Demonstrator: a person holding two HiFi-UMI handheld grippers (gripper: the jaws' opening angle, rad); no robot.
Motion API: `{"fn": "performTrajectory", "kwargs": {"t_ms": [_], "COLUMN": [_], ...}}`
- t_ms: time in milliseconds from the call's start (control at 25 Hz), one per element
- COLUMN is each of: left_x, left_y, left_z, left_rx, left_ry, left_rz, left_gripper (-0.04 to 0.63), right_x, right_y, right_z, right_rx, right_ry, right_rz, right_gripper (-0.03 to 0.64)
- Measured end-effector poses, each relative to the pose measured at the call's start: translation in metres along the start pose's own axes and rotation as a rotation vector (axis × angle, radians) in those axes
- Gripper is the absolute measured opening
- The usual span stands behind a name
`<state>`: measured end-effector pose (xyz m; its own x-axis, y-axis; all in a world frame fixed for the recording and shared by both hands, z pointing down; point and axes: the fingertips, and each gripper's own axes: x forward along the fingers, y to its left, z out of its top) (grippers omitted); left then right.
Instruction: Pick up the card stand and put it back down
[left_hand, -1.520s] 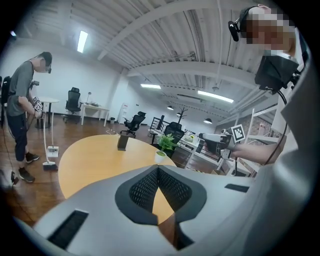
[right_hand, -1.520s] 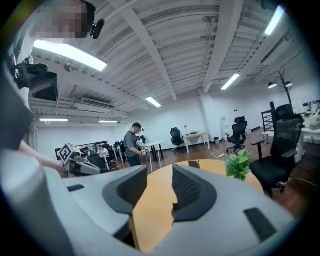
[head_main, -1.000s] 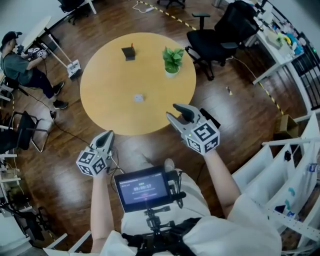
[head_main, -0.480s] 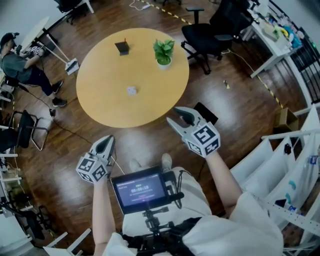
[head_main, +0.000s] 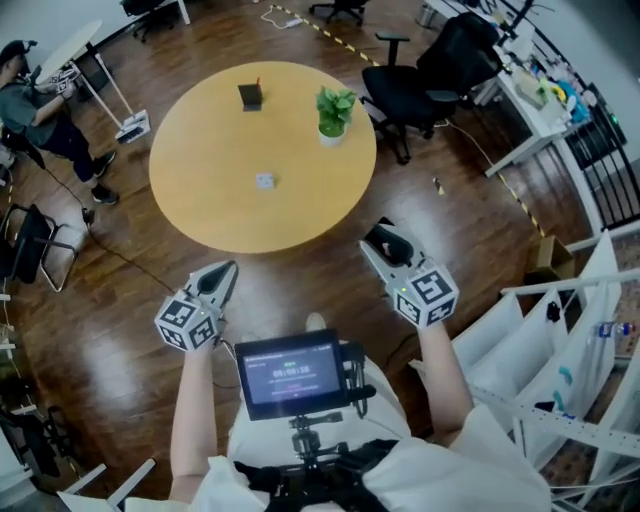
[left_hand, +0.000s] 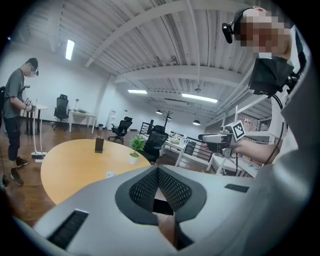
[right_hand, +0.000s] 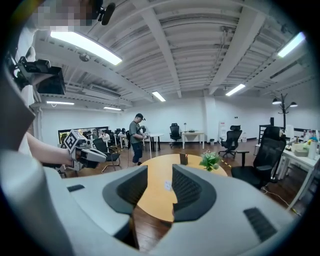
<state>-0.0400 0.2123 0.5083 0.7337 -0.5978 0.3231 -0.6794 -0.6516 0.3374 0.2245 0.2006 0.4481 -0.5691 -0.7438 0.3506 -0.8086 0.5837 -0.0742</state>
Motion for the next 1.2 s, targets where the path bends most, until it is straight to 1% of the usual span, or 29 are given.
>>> {"fn": "performTrajectory", "kwargs": {"t_ms": [240, 440, 640, 840, 1000, 1200], "left_x": [-0.035, -0.058, -0.079, -0.092, -0.099, -0.096], "left_y": [0.022, 0.040, 0.051, 0.063, 0.072, 0.071], "left_z": [-0.008, -0.012, -0.024, -0.031, -0.038, -0.044], "left_rx": [0.000, 0.004, -0.018, -0.032, -0.043, -0.066], "left_ry": [0.028, 0.037, 0.044, 0.051, 0.058, 0.058], "left_rz": [-0.020, -0.034, -0.041, -0.042, -0.037, -0.040], "left_gripper": [-0.005, -0.005, -0.005, -0.005, -0.005, -0.005], "right_x": [0.020, 0.045, 0.056, 0.059, 0.051, 0.035], "right_y": [0.025, 0.052, 0.081, 0.080, 0.084, 0.078], "right_z": [-0.005, -0.010, -0.014, -0.033, -0.038, -0.037], "right_rx": [0.022, 0.026, 0.041, 0.095, 0.099, 0.100], "right_ry": [0.007, -0.001, -0.015, -0.008, -0.013, -0.034], "right_rz": [-0.045, -0.051, -0.038, -0.085, -0.124, -0.160], "right_gripper": [0.164, 0.164, 0.163, 0.163, 0.143, 0.141]}}
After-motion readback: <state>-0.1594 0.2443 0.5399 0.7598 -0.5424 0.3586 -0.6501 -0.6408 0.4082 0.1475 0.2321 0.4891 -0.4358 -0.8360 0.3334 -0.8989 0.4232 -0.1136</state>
